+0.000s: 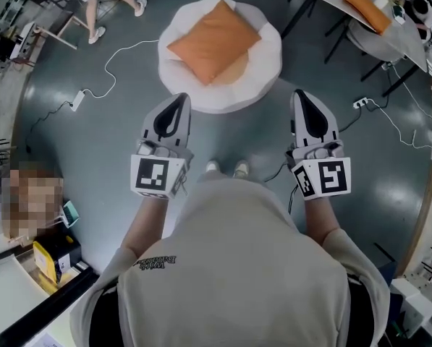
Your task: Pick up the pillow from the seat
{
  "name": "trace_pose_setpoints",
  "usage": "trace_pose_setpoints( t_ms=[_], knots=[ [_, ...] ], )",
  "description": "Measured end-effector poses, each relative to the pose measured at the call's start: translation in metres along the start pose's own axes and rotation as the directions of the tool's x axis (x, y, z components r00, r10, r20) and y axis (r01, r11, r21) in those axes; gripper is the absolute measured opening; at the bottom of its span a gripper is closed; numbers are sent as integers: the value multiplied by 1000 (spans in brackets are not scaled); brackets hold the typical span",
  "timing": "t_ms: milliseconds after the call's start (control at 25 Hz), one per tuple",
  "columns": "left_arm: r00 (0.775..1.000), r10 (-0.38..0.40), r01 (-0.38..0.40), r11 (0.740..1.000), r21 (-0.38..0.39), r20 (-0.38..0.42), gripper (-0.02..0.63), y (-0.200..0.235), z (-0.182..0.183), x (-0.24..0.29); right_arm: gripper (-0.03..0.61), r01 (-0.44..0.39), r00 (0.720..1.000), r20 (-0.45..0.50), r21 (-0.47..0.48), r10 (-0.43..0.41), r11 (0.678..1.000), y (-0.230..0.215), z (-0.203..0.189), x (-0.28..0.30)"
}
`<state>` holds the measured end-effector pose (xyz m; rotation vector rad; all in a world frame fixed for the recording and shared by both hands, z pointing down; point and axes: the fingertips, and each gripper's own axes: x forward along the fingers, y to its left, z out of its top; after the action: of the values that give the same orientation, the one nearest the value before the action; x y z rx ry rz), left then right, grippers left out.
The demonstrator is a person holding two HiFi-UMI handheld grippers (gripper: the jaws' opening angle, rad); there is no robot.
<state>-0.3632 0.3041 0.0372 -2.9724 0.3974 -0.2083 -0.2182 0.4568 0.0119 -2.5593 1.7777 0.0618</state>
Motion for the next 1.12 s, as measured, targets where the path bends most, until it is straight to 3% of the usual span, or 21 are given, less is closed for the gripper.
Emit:
trace_pose_setpoints(
  t_ms=[320,600,840,1120],
  knots=[
    [1000,-30,30,999,25,-3,9,-24,0,23,8,32,999,-24,10,-32,999,-34,-12,-18],
    [999,-42,42,999,16,5,9,-25,-8,55,8,35,998,-47,-4,-36,999,-55,-26,1],
    [1000,-17,17,1000,-12,-1,9,-10,-22,96,8,15,997,-77,-18,-16,1000,-79,-38,41],
    [999,27,-29,998,-51,-34,9,34,-43,157,8,-41,994,-101,-32,37,999,-106,-56,128]
  ],
)
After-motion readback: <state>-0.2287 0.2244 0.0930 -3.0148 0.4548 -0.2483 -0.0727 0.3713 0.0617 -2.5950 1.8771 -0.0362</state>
